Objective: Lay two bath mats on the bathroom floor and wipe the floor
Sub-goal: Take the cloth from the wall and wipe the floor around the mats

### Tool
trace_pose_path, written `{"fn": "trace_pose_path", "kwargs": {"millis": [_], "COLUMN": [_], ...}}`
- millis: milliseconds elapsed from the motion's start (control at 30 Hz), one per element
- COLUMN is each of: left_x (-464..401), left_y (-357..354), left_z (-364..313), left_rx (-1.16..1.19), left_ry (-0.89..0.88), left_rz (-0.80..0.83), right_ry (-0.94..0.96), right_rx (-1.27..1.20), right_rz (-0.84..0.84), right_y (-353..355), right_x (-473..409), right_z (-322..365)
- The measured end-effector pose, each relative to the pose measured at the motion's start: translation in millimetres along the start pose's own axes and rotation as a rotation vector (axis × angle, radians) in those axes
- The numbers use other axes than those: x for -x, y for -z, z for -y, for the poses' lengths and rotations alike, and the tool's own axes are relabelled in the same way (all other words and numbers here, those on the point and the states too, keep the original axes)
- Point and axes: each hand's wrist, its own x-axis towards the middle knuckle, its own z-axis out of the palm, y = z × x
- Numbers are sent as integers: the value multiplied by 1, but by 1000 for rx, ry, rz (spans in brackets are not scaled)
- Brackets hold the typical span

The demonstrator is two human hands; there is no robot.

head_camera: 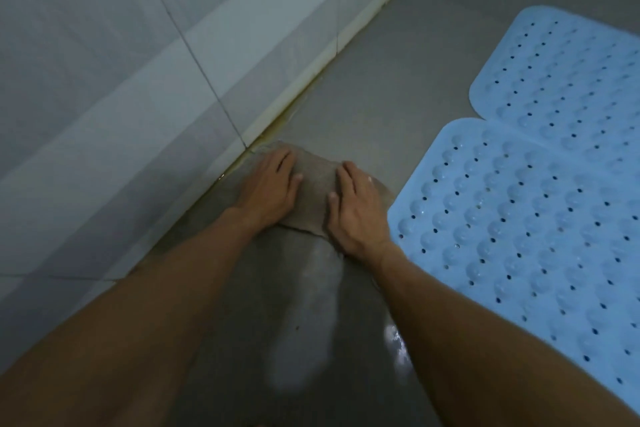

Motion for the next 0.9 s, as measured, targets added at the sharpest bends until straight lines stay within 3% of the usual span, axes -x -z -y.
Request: {"fn": "trace_pose_path", "kwargs": {"millis": [67, 200, 333, 567, 900], "left_x": [-3, -13, -54, -184, -367], "left_y": [-11, -27, -23, -25, -21], "left_z": [-2, 5, -8, -53, -130], "left_rx": [-24, -146, -152, -164, -202], "left_ry": [20, -45, -98, -185, -247], "left_rz": [47, -28, 5, -34, 42], "right_ry": [-127, -159, -184, -250, -311], "right_rx": [34, 152, 180, 231, 281], "right_rz": [-20, -79, -67, -147, -140], "right_y": [-11, -23, -10, 34, 109], "right_x": [2, -8, -38, -141, -284], "right_z": [11, 6, -13, -81, -186]}}
